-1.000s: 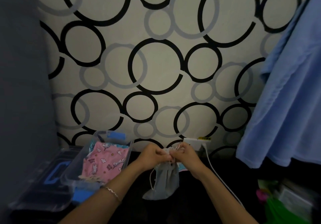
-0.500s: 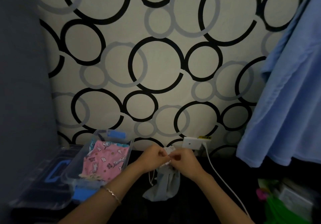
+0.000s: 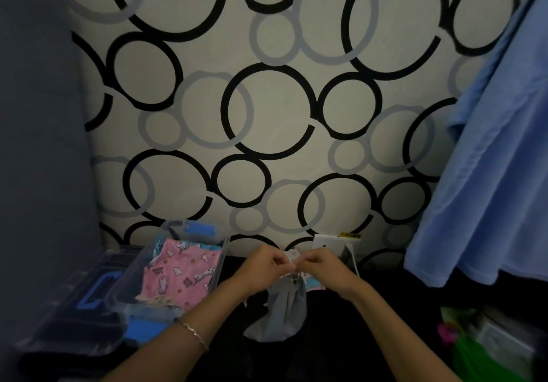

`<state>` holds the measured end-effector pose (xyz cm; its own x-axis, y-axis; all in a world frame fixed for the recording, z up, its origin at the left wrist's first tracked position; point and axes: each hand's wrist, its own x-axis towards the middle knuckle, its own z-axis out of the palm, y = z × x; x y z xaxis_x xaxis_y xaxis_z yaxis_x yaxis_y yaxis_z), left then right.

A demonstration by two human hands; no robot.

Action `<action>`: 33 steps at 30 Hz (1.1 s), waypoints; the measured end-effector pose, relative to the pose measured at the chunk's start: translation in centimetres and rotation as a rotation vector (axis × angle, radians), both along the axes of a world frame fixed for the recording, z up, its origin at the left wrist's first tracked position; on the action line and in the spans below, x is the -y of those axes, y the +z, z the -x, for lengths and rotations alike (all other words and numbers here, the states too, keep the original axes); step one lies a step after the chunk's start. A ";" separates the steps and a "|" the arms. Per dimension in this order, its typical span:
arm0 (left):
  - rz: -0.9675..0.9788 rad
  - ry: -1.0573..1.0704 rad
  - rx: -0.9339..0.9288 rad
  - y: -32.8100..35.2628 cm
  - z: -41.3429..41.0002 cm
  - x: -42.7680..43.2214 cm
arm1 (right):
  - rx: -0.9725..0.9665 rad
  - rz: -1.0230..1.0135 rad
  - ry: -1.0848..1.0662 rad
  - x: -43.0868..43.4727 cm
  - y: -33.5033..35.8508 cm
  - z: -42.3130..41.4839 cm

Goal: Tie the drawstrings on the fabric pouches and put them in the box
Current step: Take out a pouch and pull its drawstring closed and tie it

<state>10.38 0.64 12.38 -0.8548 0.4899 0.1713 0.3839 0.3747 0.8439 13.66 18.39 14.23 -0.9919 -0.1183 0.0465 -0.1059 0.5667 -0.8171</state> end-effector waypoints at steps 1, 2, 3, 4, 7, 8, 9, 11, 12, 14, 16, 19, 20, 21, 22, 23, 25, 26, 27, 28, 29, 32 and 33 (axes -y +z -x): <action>0.011 0.021 -0.023 0.1 0.1 -0.1 | 0.028 0.095 -0.005 -0.1 -0.1 0.0; 0.014 0.039 -0.036 0.2 0.2 -0.1 | 0.062 0.191 -0.027 -0.1 -0.3 -0.1; 0.006 0.050 -0.035 0.2 0.3 -0.1 | 0.098 0.289 -0.048 -0.2 -0.5 0.0; -0.015 0.052 -0.017 0.2 0.4 0.0 | 0.119 0.325 -0.060 -0.2 -0.6 0.0; -0.094 0.028 0.053 0.0 0.2 0.1 | 0.148 0.338 -0.043 -0.1 -1.3 0.3; -0.109 0.027 0.066 -0.3 0.2 0.2 | 0.157 0.344 -0.042 -0.1 -1.5 0.4; -0.123 0.030 0.081 -0.5 0.2 0.2 | 0.158 0.367 -0.053 -0.1 -1.8 0.5; -0.136 0.048 0.123 -0.8 0.3 0.2 | 0.138 0.396 -0.088 0.0 -2.0 0.4; -0.133 0.057 0.147 -0.9 0.3 0.2 | 0.114 0.380 -0.106 0.0 -2.1 0.4; -0.124 0.065 0.198 -0.9 0.2 0.2 | 0.033 0.292 -0.132 0.3 -2.1 0.3; -0.118 0.082 0.247 -0.6 0.3 0.1 | -0.076 0.185 -0.150 0.5 -2.2 0.3; -0.144 0.088 0.324 -0.1 0.3 -0.2 | -0.177 0.081 -0.141 0.7 -2.4 0.3; -0.165 0.086 0.338 -0.1 0.3 -0.3 | -0.193 0.064 -0.130 0.8 -2.4 0.3; -0.182 0.089 0.349 0.0 0.2 -0.3 | -0.210 0.050 -0.121 0.9 -2.5 0.1; -0.193 0.093 0.363 0.0 0.2 -0.3 | -0.227 0.041 -0.113 1.0 -2.4 -0.1; -0.195 0.093 0.374 0.1 0.1 -0.2 | -0.251 0.009 -0.109 1.0 -2.3 -0.3; -0.180 0.078 0.387 0.2 0.1 0.0 | -0.314 -0.134 -0.093 1.0 -2.3 -0.4; -0.158 0.070 0.383 0.2 0.2 0.1 | -0.336 -0.194 -0.078 1.0 -2.2 -0.4; -0.128 0.064 0.364 0.2 0.2 0.3 | -0.347 -0.226 -0.063 0.8 -2.3 -0.2; -0.098 0.058 0.336 0.2 0.3 0.6 | -0.339 -0.239 -0.058 0.4 -2.3 -0.2; -0.067 0.057 0.295 0.2 0.4 1.0 | -0.325 -0.256 -0.064 0.0 -2.4 -0.2; -0.010 0.095 0.230 0.1 1.2 2.8 | -0.258 -0.347 -0.100 -1.7 -2.7 -0.6; -0.015 0.109 0.242 0.0 1.4 3.2 | -0.234 -0.357 -0.103 -2.1 -3.0 -0.8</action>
<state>8.95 -2.60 12.34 -0.9194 0.3915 -0.0378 0.1285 0.3899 0.9119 14.42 20.51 11.24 -0.9669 -0.0684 0.2459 -0.1929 0.8267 -0.5285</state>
